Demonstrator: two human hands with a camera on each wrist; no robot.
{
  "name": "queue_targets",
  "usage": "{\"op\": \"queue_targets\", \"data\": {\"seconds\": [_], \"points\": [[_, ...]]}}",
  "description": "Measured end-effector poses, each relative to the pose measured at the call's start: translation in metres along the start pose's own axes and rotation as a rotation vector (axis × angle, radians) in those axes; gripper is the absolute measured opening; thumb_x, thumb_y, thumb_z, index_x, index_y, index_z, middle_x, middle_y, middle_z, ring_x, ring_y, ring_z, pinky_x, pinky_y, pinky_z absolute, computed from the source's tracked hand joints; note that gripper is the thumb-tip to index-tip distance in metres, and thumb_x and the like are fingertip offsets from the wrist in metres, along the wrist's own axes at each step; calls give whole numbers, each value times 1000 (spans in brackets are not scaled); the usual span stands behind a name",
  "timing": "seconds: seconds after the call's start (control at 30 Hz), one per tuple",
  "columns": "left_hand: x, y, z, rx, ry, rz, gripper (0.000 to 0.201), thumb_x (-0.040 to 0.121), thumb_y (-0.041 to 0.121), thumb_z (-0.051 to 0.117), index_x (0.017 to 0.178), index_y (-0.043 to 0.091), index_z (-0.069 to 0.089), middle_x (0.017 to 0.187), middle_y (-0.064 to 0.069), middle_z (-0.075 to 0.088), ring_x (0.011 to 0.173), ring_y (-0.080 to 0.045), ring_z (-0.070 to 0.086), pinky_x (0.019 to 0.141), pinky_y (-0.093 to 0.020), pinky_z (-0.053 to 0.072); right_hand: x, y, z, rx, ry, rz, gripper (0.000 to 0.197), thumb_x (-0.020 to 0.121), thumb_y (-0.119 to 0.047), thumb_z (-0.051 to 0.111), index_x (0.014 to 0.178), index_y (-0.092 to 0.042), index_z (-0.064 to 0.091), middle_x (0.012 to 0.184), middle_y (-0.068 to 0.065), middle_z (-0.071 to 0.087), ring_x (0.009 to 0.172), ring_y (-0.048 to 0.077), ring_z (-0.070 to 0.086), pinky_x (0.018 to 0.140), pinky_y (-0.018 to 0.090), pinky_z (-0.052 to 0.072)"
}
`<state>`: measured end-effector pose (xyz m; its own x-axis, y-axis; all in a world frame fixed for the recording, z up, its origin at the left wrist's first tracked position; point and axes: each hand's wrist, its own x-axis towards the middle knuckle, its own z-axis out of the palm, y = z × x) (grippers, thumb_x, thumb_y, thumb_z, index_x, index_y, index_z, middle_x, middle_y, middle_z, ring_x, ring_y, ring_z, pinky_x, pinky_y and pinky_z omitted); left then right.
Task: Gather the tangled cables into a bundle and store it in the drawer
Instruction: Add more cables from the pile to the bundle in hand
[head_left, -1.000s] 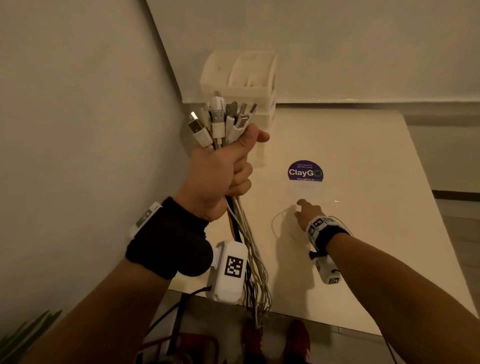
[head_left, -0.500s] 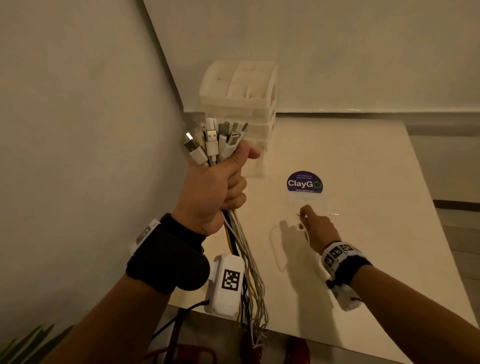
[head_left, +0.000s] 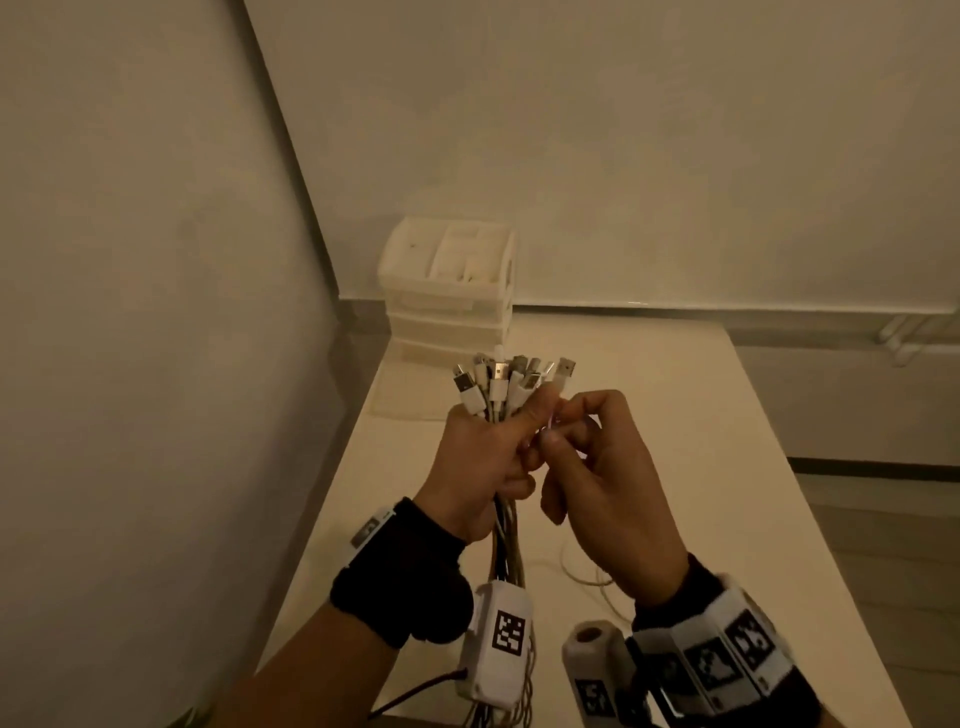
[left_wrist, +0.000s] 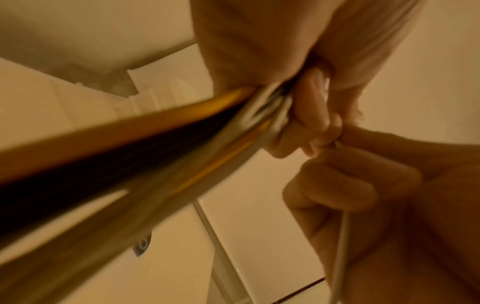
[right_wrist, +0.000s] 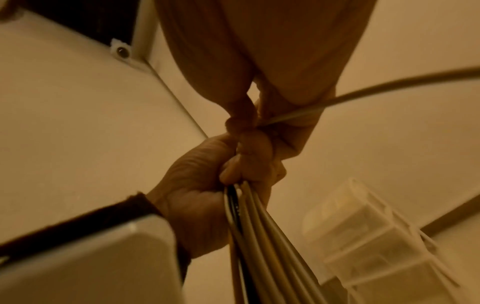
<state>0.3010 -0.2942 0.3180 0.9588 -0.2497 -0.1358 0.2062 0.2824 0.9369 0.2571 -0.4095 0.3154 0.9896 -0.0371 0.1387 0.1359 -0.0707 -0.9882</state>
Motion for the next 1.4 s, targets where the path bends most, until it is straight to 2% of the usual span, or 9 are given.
{"op": "queue_targets", "data": {"seconds": [0.17, 0.4, 0.63, 0.8, 0.93, 1.07, 1.2, 1.3, 1.4], "points": [[-8, 5, -5, -23, -55, 11, 11, 85, 23, 68, 84, 13, 65, 50, 3, 51, 33, -7, 35, 36, -15, 22, -1, -10, 7, -170, -15, 15, 9, 96, -9, 52, 101, -13, 46, 73, 5, 68, 49, 3, 59, 46, 13, 42], [-19, -4, 4, 64, 108, 159, 18, 92, 27, 62, 79, 16, 65, 49, 3, 51, 40, -14, 43, 41, -23, 36, -23, -16, 14, -287, 62, -39, 17, 95, -20, 58, 102, -17, 43, 63, 0, 68, 46, -2, 58, 46, 11, 42], [-2, 20, -27, -355, 179, 118, 37, 93, 37, 55, 65, 15, 49, 61, -2, 49, 57, -17, 59, 53, -31, 53, -51, 17, -12, -509, -26, -146, 36, 92, -55, 46, 81, -26, 65, 60, -6, 63, 53, 8, 59, 55, 12, 43], [3, 46, -61, -276, 100, 142, 45, 93, 47, 50, 61, 21, 32, 48, 6, 23, 35, -5, 19, 34, -17, 18, -52, 34, -49, -438, -107, -5, 56, 78, -76, 45, 71, -27, 70, 56, 9, 53, 49, 8, 46, 53, 19, 39], [-7, 51, -65, 1, 47, 206, 40, 82, 39, 68, 60, 21, 41, 45, 8, 27, 33, -7, 19, 37, -15, 16, -45, 16, -64, -430, -83, 82, 56, 76, -63, 62, 53, -13, 52, 52, 8, 45, 51, 11, 40, 55, 28, 37], [-27, 34, -23, 328, -64, 233, 10, 78, 3, 74, 77, 9, 67, 46, 14, 55, 34, 4, 45, 38, -8, 34, -24, -13, -51, -274, 35, 41, 45, 72, -26, 63, 50, -2, 32, 52, 10, 29, 52, 18, 26, 55, 36, 29], [-31, 14, 11, 403, -204, 250, 16, 77, 0, 75, 88, 10, 68, 48, 18, 57, 39, 8, 50, 45, -3, 35, -2, -21, -34, -121, 62, 10, 44, 73, -24, 63, 57, 12, 42, 54, 24, 28, 52, 28, 22, 51, 36, 24], [-28, 9, 19, 364, -182, 225, 15, 82, 2, 72, 84, 16, 67, 45, 18, 54, 37, 5, 48, 43, -5, 34, 3, -16, -35, -73, 66, 38, 33, 89, -5, 54, 58, 6, 54, 49, 6, 42, 44, 13, 31, 48, 26, 29], [-21, 11, 13, 360, -88, 242, 18, 83, 5, 71, 76, 21, 67, 48, 15, 55, 37, 2, 45, 41, -10, 34, -1, -9, -46, 26, 24, 99, 41, 94, -18, 56, 57, -3, 52, 51, 4, 34, 46, 16, 25, 48, 28, 24]]}}
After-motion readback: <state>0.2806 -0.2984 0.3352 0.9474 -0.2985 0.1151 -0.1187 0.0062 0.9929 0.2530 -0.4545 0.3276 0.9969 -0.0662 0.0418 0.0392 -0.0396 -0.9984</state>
